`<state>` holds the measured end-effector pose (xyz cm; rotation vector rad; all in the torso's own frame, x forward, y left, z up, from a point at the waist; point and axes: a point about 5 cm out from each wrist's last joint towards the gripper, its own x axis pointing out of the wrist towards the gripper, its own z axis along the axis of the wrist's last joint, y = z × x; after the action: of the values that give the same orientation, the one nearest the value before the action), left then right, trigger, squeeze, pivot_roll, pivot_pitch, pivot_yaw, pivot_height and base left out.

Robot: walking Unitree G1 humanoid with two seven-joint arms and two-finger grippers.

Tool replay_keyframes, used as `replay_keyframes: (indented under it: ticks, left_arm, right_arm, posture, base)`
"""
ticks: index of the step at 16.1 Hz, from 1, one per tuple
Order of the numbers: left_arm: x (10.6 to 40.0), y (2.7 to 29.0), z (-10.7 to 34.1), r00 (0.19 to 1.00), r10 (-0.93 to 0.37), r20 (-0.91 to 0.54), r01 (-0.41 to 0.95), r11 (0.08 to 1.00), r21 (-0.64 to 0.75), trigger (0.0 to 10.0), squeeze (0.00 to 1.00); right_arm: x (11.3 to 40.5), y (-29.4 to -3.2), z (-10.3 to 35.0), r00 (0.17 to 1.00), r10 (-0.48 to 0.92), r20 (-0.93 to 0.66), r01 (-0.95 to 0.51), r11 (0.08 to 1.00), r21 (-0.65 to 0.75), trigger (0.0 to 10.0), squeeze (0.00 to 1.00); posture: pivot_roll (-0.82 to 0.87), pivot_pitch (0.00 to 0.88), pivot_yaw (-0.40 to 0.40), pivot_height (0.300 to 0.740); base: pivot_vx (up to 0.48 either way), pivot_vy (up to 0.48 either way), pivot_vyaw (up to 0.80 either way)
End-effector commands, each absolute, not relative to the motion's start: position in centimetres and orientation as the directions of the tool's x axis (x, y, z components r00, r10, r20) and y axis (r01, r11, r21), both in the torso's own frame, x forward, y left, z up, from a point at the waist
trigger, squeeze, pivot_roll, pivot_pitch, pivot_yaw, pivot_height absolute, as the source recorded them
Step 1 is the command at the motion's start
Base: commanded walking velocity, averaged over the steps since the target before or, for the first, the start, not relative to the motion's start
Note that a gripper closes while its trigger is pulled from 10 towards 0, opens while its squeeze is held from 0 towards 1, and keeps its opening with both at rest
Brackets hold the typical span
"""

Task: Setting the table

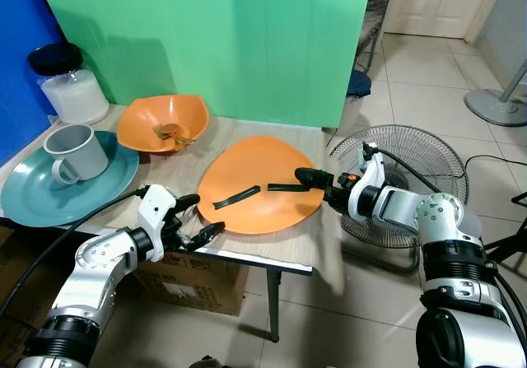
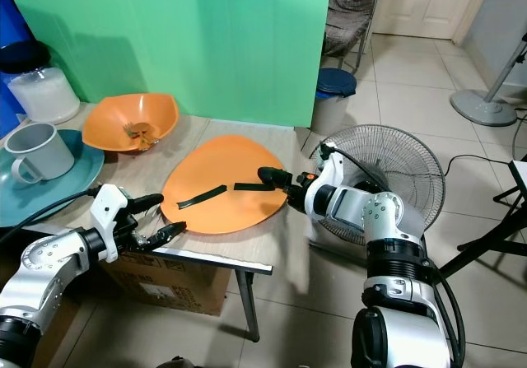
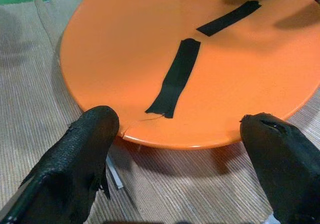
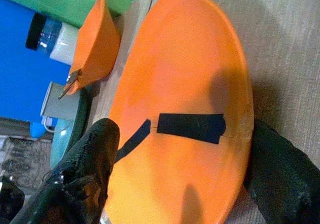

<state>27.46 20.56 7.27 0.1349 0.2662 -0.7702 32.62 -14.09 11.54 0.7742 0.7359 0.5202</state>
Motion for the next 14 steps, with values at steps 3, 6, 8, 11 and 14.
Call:
replay_keyframes:
  ticks: [3,6,8,11,14]
  left_arm:
    - [27.8,20.5,7.3,0.692,-0.663,-0.287,0.699,0.714,0.035,10.0,0.55]
    - [27.9,20.3,7.2,0.692,-0.665,-0.282,0.7,0.714,0.035,10.0,0.54]
    - [27.9,20.2,7.2,0.69,-0.667,-0.28,0.702,0.711,0.034,10.0,0.55]
    - [27.9,20.1,7.1,0.687,-0.671,-0.28,0.705,0.708,0.032,10.0,0.55]
    - [28.0,20.1,7.1,0.685,-0.673,-0.279,0.707,0.707,0.032,10.0,0.55]
  right_arm:
    - [32.7,-13.3,13.0,0.612,0.702,-0.363,-0.231,0.598,0.768,0.0,0.0]
    - [32.1,-12.4,12.3,0.589,0.717,-0.372,-0.225,0.588,0.777,0.0,0.0]
    - [31.8,-11.6,11.7,0.58,0.722,-0.377,-0.216,0.582,0.784,0.0,0.0]
    - [31.4,-10.8,10.9,0.56,0.735,-0.381,-0.193,0.564,0.803,0.0,0.0]
    - [31.1,-10.5,10.6,0.56,0.737,-0.379,-0.18,0.554,0.813,0.0,0.0]
  posture:
    - [-0.02,0.0,0.033,0.74]
    - [-0.02,0.0,0.035,0.74]
    - [-0.02,0.0,0.036,0.74]
    - [-0.03,0.0,0.039,0.74]
    - [-0.03,0.0,0.042,0.74]
  base:
    - [0.0,0.0,0.0]
    - [0.0,0.0,0.0]
    - [0.0,0.0,0.0]
    - [0.0,0.0,0.0]
    - [0.0,0.0,0.0]
